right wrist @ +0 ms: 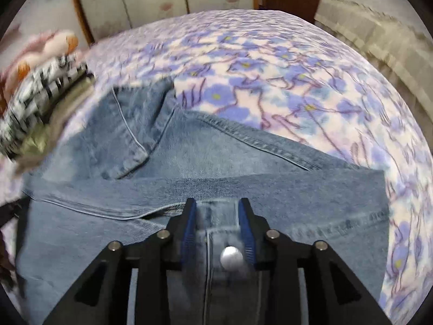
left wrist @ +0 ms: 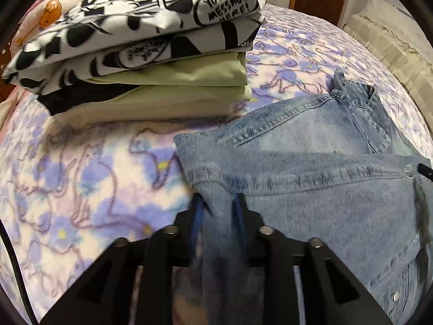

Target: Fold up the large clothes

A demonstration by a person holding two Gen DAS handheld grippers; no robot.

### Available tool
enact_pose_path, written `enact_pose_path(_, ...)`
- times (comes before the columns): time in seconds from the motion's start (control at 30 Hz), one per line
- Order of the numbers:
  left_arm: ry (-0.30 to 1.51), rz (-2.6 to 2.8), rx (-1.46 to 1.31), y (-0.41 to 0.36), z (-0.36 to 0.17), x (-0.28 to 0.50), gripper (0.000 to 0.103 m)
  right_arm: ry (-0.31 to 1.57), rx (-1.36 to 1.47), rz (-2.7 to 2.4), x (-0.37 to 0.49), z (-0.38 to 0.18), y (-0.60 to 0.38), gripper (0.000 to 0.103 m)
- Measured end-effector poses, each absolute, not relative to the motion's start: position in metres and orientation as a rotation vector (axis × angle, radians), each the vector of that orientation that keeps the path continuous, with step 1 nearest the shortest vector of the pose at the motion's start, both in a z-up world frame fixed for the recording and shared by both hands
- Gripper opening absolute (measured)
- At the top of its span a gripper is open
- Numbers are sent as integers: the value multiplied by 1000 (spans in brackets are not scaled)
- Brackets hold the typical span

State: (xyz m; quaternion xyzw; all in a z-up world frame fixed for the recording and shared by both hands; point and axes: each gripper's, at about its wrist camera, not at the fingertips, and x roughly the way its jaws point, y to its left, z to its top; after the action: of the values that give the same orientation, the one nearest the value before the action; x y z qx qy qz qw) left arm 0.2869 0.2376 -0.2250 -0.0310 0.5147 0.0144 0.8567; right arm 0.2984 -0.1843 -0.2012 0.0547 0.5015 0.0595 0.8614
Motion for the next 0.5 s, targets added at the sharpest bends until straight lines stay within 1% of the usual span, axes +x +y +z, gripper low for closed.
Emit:
enact_pose_path(0.03,1083,28,-69,239,-222,281,43,1057,132,131,294,-198,-186,40)
enact_pose_path(0.07,1079,23,-80,240,-219,271,49,1067,152,141,284,-196,-193,42)
enact_pose_path(0.1,1076,23,-89,242,-217,261,59,1080,165,153,274,-195,-198,43)
enact_pose_path(0.13,1074,25,-96,243,-216,250,63,1092,172,162,266,-195,-199,43)
enact_pose_path(0.27,1083,44,-138,247,-221,201,63,1149,193,189,224,-206,-205,43)
enact_pose_path(0.37,1081,60,-208,248,-229,175,65,1181,217,198,202,-216,-203,43)
enact_pose_path(0.47,1074,70,-298,253,-237,155,65,1173,211,189,190,-223,-200,43)
enact_pose_path(0.5,1071,69,-319,255,-238,153,57,1166,213,184,189,-224,-200,43)
